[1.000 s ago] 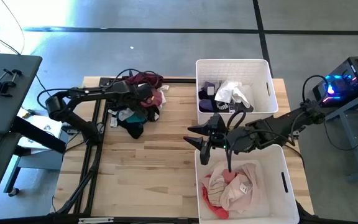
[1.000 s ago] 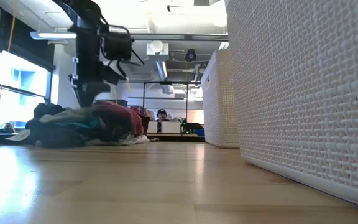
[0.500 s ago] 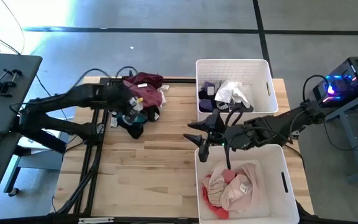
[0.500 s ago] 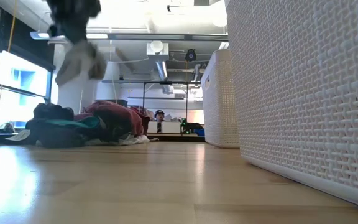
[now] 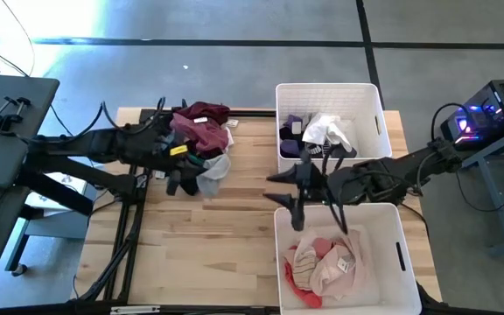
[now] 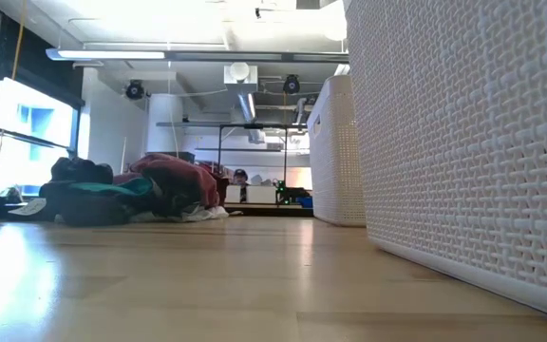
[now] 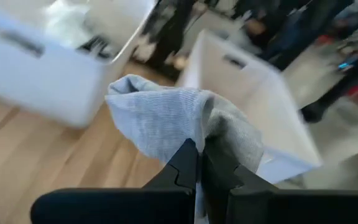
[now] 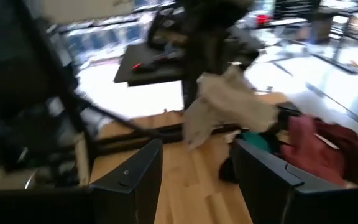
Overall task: Sort clothes
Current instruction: Put the grey sock into the top bin
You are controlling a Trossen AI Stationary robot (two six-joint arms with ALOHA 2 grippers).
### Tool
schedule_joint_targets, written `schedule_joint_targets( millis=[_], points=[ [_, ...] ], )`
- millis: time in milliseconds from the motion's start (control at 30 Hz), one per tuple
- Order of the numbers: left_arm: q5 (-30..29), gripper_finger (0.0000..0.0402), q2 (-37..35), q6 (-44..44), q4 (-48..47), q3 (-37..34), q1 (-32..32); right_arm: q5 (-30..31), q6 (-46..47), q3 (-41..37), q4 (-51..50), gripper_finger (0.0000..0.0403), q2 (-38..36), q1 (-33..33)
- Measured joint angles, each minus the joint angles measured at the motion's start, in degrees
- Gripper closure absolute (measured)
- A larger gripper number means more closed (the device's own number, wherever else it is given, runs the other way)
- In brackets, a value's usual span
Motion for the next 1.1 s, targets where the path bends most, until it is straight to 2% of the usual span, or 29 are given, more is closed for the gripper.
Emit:
schedule_joint_targets(
  millis=[67,200,333,433,700,800,967,1100],
  points=[
    [0.0,0.0401,0.6,0.3,3.9,0.0,-1.2,-3.0,-2.2,0.0,0.1,0.0222,0.4,0.0],
    [0.0,0.0401,2.1,1.7,10.0,0.0,-3.1,-3.7,-3.8,0.0,0.8,0.0222,2.3,-0.7],
    [0.0,0.0401,4.2,2.6,13.2,0.0,-4.4,-2.6,-4.5,0.0,8.1,0.0222,4.9,-2.1],
    [0.0,0.0401,5.7,3.0,13.8,0.0,-5.0,-4.3,-6.5,0.0,12.6,0.0215,5.7,-4.3],
    [0.0,0.0401,8.7,2.9,14.0,-0.1,-5.7,-14.2,-6.7,0.0,13.2,0.0148,6.7,-9.4],
    [0.0,0.0401,9.4,2.9,15.7,-0.1,-5.7,-18.0,-8.5,0.0,13.1,0.0136,8.7,-10.2],
    [0.9,0.0401,9.6,2.9,17.7,-0.1,-5.7,-19.8,-9.7,0.0,12.8,0.0147,12.1,-10.1],
    [1.2,0.0401,9.6,2.8,17.6,-0.1,-5.7,-19.8,-6.8,0.0,12.9,0.0187,13.5,-10.1]
  ],
)
